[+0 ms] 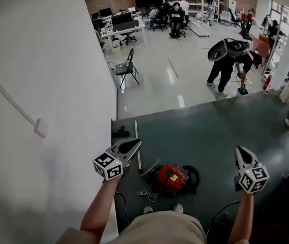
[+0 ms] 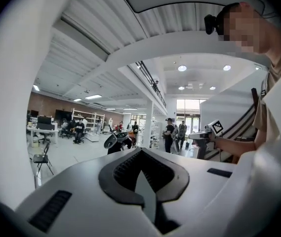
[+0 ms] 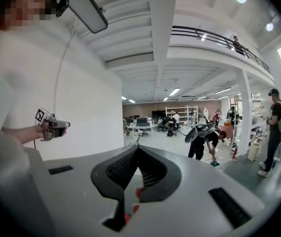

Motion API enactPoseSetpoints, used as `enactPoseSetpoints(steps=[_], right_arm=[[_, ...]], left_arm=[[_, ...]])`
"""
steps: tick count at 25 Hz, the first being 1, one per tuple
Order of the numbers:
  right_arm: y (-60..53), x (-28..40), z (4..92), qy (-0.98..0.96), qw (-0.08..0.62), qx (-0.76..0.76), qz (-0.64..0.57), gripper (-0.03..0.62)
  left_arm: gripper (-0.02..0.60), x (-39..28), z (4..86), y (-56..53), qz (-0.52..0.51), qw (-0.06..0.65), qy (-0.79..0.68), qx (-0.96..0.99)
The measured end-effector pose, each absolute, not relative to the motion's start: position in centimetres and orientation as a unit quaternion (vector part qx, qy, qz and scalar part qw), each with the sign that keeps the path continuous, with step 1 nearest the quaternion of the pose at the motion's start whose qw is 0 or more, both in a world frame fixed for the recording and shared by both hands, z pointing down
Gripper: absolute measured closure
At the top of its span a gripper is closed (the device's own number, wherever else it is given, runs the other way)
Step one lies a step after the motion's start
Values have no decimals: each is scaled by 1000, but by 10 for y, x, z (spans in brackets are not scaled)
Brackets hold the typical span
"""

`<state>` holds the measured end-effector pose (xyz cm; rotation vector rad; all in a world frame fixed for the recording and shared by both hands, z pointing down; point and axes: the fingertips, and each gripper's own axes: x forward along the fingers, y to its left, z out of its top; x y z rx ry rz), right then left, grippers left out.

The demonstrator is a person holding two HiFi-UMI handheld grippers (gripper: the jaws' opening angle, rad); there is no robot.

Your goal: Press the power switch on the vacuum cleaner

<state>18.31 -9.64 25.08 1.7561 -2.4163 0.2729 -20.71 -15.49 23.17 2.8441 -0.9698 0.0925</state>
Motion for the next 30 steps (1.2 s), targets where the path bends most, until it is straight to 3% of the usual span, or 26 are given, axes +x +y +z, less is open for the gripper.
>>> enactPoseSetpoints(steps=[6, 10, 12, 20, 30], right_arm=[[-89, 209, 322, -753, 184, 630, 58, 585], [-76, 188, 359, -774, 176, 604, 69, 578], [-71, 178, 376, -781, 162, 597, 89, 494], [-60, 125, 436, -802, 147, 558, 157, 421], [-66, 60, 479, -840, 130, 491, 192, 407]], left_arm=[[578, -284, 300, -177, 61, 102, -383, 916], [578, -303, 365, -178, 114, 137, -418, 891], [578, -303, 391, -175, 122, 153, -426, 883], [577, -235, 443, -133, 106, 137, -339, 925], [577, -115, 490, -72, 113, 213, -223, 944]])
